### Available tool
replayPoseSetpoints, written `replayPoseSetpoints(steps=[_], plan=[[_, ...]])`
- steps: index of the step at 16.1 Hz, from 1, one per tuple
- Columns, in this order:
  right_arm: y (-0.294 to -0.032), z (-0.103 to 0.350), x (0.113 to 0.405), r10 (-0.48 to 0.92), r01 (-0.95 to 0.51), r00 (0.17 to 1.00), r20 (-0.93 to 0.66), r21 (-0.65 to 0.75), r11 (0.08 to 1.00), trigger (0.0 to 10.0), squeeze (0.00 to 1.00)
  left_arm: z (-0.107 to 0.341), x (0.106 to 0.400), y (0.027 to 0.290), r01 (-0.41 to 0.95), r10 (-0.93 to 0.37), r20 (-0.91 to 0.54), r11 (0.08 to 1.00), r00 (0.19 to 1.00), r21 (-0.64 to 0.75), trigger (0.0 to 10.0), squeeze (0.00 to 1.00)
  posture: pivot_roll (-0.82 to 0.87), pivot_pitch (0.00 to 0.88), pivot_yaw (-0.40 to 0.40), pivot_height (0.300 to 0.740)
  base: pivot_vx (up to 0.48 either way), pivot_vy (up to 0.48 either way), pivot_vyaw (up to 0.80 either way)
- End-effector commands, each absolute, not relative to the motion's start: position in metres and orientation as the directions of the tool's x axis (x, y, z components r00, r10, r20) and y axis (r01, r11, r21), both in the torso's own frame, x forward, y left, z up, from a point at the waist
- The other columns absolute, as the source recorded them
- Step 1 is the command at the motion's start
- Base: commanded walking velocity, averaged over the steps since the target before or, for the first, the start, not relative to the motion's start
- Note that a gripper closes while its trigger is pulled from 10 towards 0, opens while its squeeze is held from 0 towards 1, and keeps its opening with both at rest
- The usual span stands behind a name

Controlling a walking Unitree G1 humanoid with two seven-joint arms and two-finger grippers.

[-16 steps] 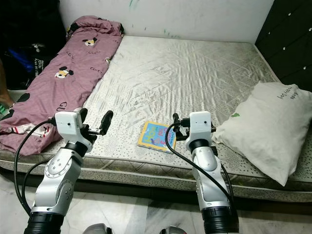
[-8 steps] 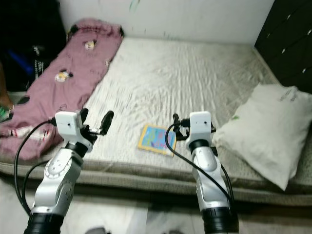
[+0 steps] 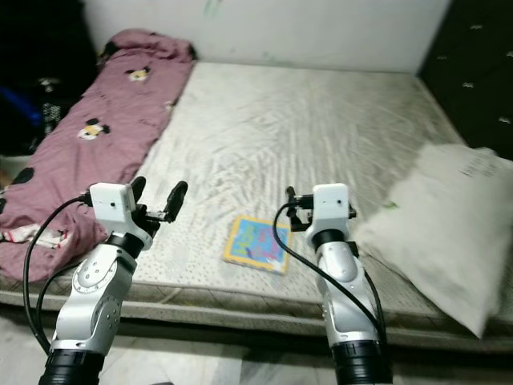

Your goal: Clean up the room

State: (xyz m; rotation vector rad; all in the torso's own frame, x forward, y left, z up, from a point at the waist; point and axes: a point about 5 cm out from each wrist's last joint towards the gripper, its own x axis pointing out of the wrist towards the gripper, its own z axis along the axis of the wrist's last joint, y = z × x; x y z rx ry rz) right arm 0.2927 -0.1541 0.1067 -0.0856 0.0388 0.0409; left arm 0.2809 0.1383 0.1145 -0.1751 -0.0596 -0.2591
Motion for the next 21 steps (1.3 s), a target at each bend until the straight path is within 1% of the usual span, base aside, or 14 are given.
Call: replayPoseSetpoints(steps=[1, 4, 5, 12, 13, 17, 21], plan=[[-0.1549, 0.1095, 0.2943, 0.041, -0.044, 0.999, -0.029, -0.086, 0.995, 10.0, 0.00, 0.1142, 0.2813, 0.1399, 0.251, -0.243, 0.071, 0.956, 0.967, -0.154, 10.0, 0.00, 0.03, 0.000, -0.004, 0.740, 0.000, 0.000, 0.00], [-0.1549, 0.1096, 0.2947, 0.041, -0.043, 0.999, -0.029, -0.086, 0.995, 10.0, 0.00, 0.1146, 0.2818, 0.1399, 0.255, -0.246, 0.075, 0.954, 0.966, -0.155, 10.0, 0.00, 0.03, 0.000, -0.003, 0.740, 0.000, 0.000, 0.00], [-0.1549, 0.1097, 0.2948, 0.040, -0.043, 0.999, -0.028, -0.086, 0.995, 10.0, 0.00, 0.1154, 0.2815, 0.1392, 0.262, -0.252, 0.080, 0.953, 0.964, -0.154, 10.0, 0.00, 0.03, 0.000, -0.003, 0.740, 0.315, 0.000, 0.00], [-0.1549, 0.1093, 0.2958, 0.040, -0.042, 0.999, -0.030, -0.085, 0.996, 10.0, 0.00, 0.1151, 0.2821, 0.1395, 0.256, -0.247, 0.075, 0.955, 0.966, -0.150, 10.0, 0.00, 0.03, 0.000, -0.005, 0.740, 0.456, 0.000, 0.00], [-0.1550, 0.1090, 0.2958, 0.040, -0.042, 0.999, -0.032, -0.086, 0.995, 10.0, 0.00, 0.1147, 0.2822, 0.1396, 0.253, -0.245, 0.074, 0.955, 0.967, -0.153, 10.0, 0.00, 0.03, 0.000, -0.005, 0.740, 0.000, 0.000, 0.00], [-0.1558, 0.1081, 0.2958, 0.043, -0.046, 0.998, -0.035, -0.090, 0.995, 10.0, 0.00, 0.1119, 0.2840, 0.1411, 0.220, -0.215, 0.051, 0.965, 0.975, -0.144, 10.0, 0.00, 0.04, 0.000, -0.009, 0.740, 0.000, 0.000, -0.67], [-0.1562, 0.1080, 0.2951, 0.046, -0.048, 0.998, -0.031, -0.088, 0.995, 10.0, 0.00, 0.1117, 0.2837, 0.1402, 0.215, -0.210, 0.051, 0.967, 0.976, -0.136, 10.0, 0.00, 0.04, 0.000, -0.013, 0.740, 0.000, 0.000, 0.00]])
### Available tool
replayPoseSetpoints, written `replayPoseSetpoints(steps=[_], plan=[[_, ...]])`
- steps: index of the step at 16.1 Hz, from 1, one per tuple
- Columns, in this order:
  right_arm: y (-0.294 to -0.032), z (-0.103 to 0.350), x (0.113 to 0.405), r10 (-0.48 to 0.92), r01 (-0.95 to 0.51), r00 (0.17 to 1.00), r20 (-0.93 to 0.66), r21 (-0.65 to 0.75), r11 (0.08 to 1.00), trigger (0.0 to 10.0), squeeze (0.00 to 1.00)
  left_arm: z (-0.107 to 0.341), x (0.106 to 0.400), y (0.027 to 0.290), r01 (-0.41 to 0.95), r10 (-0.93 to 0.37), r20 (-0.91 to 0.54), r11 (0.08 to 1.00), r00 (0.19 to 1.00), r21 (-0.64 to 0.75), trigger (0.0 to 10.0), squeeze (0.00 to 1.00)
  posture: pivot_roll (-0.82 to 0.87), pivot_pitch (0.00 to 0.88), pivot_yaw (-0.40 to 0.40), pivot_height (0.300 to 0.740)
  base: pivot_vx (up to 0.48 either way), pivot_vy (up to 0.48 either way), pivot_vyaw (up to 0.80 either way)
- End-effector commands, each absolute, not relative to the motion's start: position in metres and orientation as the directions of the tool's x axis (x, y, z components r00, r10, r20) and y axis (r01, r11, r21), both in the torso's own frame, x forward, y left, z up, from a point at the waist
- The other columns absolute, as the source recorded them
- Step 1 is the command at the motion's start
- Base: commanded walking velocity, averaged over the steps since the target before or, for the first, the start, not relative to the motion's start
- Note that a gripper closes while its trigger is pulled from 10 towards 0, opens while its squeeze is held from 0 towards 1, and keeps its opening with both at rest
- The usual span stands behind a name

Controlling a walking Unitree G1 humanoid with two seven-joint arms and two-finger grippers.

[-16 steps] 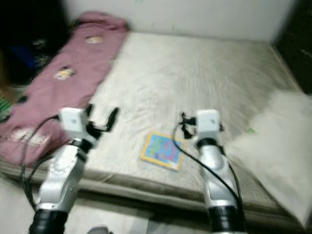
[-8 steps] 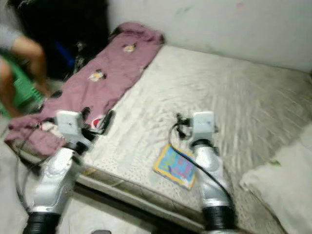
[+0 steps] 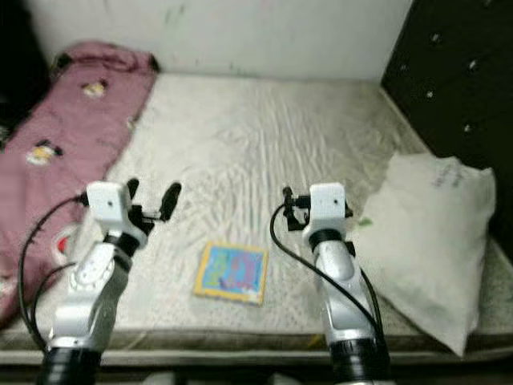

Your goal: Clean up the room

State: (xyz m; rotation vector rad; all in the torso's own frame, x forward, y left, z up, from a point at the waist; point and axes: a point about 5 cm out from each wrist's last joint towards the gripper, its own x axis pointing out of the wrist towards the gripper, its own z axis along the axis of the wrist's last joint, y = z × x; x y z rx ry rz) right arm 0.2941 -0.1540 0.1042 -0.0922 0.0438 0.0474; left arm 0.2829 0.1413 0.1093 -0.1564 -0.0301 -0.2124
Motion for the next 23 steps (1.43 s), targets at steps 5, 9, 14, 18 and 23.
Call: replayPoseSetpoints(steps=[5, 9, 14, 18, 23], plan=[[-0.1557, 0.1076, 0.2938, 0.045, -0.049, 0.998, -0.035, -0.092, 0.995, 10.0, 0.00, 0.1109, 0.2826, 0.1415, 0.203, -0.198, 0.049, 0.968, 0.979, -0.148, 10.0, 0.00, 0.04, 0.000, -0.011, 0.740, 0.000, 0.000, 0.00], [-0.1559, 0.1078, 0.2938, 0.045, -0.048, 0.998, -0.037, -0.094, 0.994, 10.0, 0.00, 0.1114, 0.2824, 0.1409, 0.211, -0.206, 0.050, 0.966, 0.977, -0.151, 10.0, 0.00, 0.03, 0.000, -0.010, 0.740, 0.000, -0.228, 0.00], [-0.1573, 0.1085, 0.2937, 0.042, -0.045, 0.999, -0.033, -0.099, 0.994, 10.0, 0.00, 0.1116, 0.2822, 0.1394, 0.215, -0.209, 0.053, 0.964, 0.976, -0.159, 10.0, 0.00, 0.03, 0.000, -0.012, 0.740, 0.000, -0.480, 0.00], [-0.1574, 0.1090, 0.2938, 0.043, -0.046, 0.999, -0.032, -0.103, 0.994, 10.0, 0.00, 0.1120, 0.2823, 0.1392, 0.214, -0.208, 0.055, 0.963, 0.977, -0.165, 10.0, 0.00, 0.03, 0.000, -0.014, 0.740, 0.000, -0.480, 0.00], [-0.1575, 0.1093, 0.2942, 0.041, -0.044, 0.999, -0.032, -0.104, 0.994, 10.0, 0.00, 0.1122, 0.2828, 0.1390, 0.217, -0.210, 0.055, 0.962, 0.976, -0.167, 10.0, 0.00, 0.03, 0.000, -0.014, 0.740, 0.000, -0.480, 0.00]])
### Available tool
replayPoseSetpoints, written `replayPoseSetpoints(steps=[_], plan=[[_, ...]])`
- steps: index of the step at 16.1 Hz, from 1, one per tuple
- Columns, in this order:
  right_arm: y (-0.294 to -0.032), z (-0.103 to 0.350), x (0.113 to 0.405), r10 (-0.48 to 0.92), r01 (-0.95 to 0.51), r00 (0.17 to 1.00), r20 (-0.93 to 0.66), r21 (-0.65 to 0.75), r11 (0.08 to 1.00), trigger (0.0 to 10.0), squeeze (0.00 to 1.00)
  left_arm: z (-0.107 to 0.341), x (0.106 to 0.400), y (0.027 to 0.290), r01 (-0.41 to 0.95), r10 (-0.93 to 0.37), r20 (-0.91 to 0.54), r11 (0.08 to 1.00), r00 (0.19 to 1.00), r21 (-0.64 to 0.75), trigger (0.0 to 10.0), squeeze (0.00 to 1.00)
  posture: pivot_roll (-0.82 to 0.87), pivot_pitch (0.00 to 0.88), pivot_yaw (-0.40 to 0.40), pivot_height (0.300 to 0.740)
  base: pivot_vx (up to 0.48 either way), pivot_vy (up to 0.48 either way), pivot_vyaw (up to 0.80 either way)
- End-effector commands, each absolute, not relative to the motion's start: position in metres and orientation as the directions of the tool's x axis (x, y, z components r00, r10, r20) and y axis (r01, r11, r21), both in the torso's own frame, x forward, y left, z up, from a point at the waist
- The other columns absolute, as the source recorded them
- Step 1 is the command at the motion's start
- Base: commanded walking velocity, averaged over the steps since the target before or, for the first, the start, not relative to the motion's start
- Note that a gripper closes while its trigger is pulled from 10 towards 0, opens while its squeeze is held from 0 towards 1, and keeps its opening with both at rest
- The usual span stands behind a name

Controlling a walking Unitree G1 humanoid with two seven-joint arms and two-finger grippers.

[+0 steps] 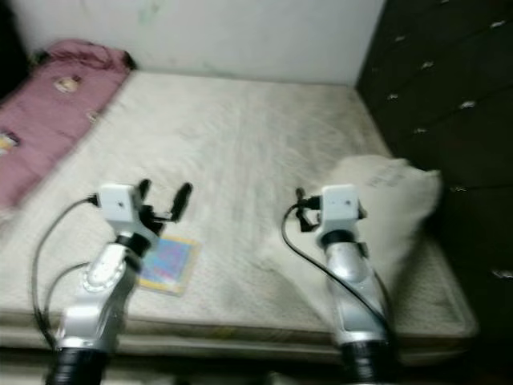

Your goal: Clean up the room

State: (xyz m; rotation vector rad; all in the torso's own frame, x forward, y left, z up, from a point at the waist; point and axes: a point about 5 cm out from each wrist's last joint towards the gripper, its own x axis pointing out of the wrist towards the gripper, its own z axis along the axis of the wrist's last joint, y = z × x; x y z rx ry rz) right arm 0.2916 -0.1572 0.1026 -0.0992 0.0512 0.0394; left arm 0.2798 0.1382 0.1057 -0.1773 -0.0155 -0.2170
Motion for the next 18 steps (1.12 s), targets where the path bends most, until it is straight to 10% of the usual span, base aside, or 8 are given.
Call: replayPoseSetpoints(steps=[1, 7, 18], plan=[[-0.1575, 0.1093, 0.2942, 0.040, -0.043, 0.999, -0.032, -0.104, 0.994, 10.0, 0.00, 0.1122, 0.2829, 0.1391, 0.217, -0.210, 0.055, 0.962, 0.976, -0.166, 10.0, 0.00, 0.03, 0.000, -0.014, 0.740, 0.000, -0.480, 0.00], [-0.1581, 0.1093, 0.2943, 0.037, -0.040, 0.999, -0.033, -0.104, 0.994, 10.0, 0.00, 0.1118, 0.2831, 0.1390, 0.217, -0.211, 0.053, 0.962, 0.976, -0.168, 10.0, 0.00, 0.03, 0.000, -0.014, 0.740, 0.000, -0.480, 0.00], [-0.1577, 0.1083, 0.2954, 0.040, -0.044, 0.998, -0.041, -0.104, 0.994, 10.0, 0.00, 0.1123, 0.2840, 0.1408, 0.203, -0.195, 0.061, 0.962, 0.979, -0.182, 10.0, 0.00, 0.03, 0.000, -0.018, 0.740, 0.000, 0.000, -0.07]])
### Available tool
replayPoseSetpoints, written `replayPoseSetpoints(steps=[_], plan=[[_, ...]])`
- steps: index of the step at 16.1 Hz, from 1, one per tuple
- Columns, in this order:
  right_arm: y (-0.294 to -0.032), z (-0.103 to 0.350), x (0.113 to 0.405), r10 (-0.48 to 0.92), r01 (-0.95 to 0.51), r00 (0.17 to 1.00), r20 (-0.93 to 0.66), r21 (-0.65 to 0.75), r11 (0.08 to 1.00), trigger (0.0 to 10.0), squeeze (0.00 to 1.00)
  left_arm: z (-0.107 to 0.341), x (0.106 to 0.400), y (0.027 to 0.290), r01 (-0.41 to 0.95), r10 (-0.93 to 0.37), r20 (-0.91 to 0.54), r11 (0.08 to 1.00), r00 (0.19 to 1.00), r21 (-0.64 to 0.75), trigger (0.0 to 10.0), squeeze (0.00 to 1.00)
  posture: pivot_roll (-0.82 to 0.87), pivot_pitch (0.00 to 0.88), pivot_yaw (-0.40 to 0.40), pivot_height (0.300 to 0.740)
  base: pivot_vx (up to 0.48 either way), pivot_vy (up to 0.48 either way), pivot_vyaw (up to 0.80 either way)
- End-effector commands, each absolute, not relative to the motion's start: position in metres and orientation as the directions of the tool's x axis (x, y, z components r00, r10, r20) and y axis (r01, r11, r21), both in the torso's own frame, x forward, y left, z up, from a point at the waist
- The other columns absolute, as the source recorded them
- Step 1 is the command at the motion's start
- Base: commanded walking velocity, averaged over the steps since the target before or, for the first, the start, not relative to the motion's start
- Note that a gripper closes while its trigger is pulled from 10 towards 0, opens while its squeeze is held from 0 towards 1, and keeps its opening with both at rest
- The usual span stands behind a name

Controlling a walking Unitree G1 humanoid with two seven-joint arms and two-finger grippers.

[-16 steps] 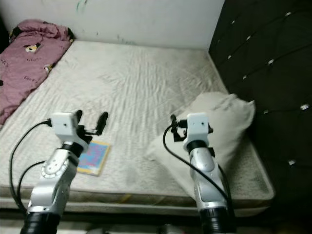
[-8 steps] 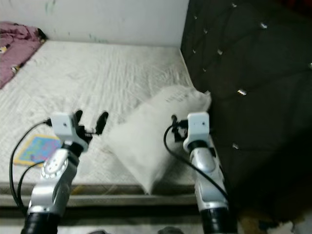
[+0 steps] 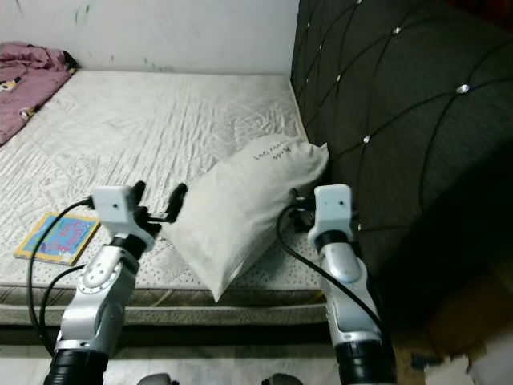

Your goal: Clean up the room

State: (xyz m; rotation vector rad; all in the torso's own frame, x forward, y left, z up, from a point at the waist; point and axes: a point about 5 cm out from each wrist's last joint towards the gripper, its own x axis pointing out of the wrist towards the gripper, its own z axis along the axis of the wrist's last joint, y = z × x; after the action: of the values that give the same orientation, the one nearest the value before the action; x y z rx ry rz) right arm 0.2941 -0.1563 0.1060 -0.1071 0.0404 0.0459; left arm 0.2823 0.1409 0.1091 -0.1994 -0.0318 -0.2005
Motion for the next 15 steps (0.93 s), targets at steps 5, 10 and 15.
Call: replayPoseSetpoints(steps=[5, 10, 15], plan=[[-0.1567, 0.1079, 0.2963, 0.042, -0.046, 0.998, -0.039, -0.104, 0.994, 10.0, 0.00, 0.1129, 0.2848, 0.1412, 0.207, -0.198, 0.065, 0.963, 0.978, -0.173, 10.0, 0.00, 0.04, 0.000, -0.015, 0.740, 0.000, 0.000, -0.80], [-0.1560, 0.1079, 0.2965, 0.047, -0.051, 0.998, -0.038, -0.102, 0.993, 10.0, 0.00, 0.1135, 0.2849, 0.1417, 0.202, -0.193, 0.069, 0.965, 0.979, -0.170, 10.0, 0.00, 0.04, 0.000, -0.015, 0.740, 0.000, 0.000, -0.46], [-0.1551, 0.1063, 0.2941, 0.054, -0.058, 0.998, -0.041, -0.091, 0.994, 10.0, 0.00, 0.1111, 0.2809, 0.1476, 0.162, -0.153, 0.065, 0.974, 0.986, -0.161, 10.0, 0.00, 0.05, 0.000, -0.023, 0.740, 0.000, 0.000, 0.00]])
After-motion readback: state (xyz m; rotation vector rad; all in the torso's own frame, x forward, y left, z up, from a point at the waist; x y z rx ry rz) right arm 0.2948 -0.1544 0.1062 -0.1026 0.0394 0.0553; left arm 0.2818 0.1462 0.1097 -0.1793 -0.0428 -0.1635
